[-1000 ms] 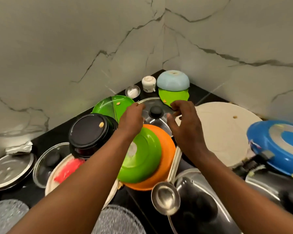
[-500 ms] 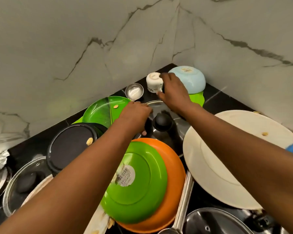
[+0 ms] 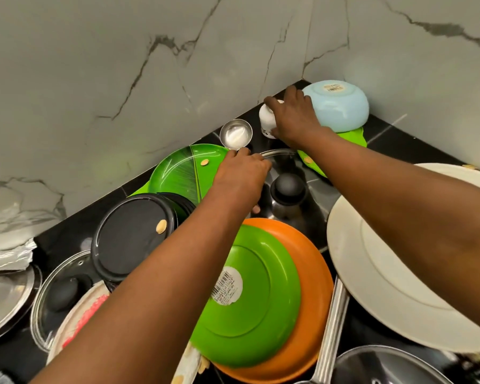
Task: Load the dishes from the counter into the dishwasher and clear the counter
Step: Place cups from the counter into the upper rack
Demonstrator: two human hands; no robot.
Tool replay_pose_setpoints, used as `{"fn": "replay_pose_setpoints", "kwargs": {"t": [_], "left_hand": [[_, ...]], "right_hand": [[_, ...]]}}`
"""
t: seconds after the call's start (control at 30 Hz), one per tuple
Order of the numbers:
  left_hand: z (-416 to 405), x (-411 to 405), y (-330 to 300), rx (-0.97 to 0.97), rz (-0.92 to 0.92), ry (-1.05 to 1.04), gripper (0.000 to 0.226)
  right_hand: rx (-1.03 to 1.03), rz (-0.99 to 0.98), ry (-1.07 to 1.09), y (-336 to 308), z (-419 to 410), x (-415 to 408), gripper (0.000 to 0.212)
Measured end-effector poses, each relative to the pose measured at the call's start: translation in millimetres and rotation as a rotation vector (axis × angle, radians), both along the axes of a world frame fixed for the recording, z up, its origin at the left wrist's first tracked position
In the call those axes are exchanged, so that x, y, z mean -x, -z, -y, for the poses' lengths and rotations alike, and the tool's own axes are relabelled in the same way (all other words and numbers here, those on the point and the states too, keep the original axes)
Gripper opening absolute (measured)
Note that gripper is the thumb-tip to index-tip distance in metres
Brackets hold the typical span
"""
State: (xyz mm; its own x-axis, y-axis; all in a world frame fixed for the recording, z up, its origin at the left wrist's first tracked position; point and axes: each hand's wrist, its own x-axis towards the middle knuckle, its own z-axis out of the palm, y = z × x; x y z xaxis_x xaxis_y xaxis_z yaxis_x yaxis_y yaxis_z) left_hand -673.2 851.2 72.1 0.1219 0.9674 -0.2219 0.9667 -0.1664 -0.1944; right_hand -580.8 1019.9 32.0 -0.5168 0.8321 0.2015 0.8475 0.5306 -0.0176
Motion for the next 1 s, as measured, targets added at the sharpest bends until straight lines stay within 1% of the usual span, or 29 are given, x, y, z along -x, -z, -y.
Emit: {"fn": "replay_pose_setpoints", "kwargs": {"t": [0.13, 0.2, 0.3, 0.4, 0.5, 0.63, 0.73, 0.83, 1.0], "left_hand": [[0, 0, -1, 0.007, -0.004, -0.004, 0.087], [1, 2, 0, 0.005, 0.01, -0.002, 0.088], [4, 5, 0, -0.001, 0.01, -0.002, 0.088], [8, 4, -1, -0.036, -0.007, 0.008, 0.084], [23, 4, -1, -0.141, 0.015, 0.015, 0.081], [54, 0, 5, -0.391, 0.189, 0.017, 0.058], [83, -8, 5, -0.506, 0.264, 0.023, 0.053], [117, -17, 0, -0.535, 0.287, 0.037, 0.055], [183, -36, -13, -0.536, 0.335, 0.049, 0.06]], "right_hand": [[0.004, -0.08, -0.117, -17, 9, -3, 0.065], [-0.018, -0.153, -0.131, -24, 21, -9, 0.068], [-0.069, -0.312, -0.12, -33, 48, -23, 0.073], [-0.011, -0.503, -0.076, -42, 83, -40, 0.07], [0.039, -0.591, -0.05, -47, 122, -58, 0.073], [0.043, -0.744, -0.033, -52, 173, -78, 0.074], [0.0, -0.851, 0.012, -57, 212, -89, 0.075], [-0.038, -0.896, 0.04, -64, 256, -98, 0.078], [-0.077, -0.864, 0.031, -75, 338, -117, 0.077]]}}
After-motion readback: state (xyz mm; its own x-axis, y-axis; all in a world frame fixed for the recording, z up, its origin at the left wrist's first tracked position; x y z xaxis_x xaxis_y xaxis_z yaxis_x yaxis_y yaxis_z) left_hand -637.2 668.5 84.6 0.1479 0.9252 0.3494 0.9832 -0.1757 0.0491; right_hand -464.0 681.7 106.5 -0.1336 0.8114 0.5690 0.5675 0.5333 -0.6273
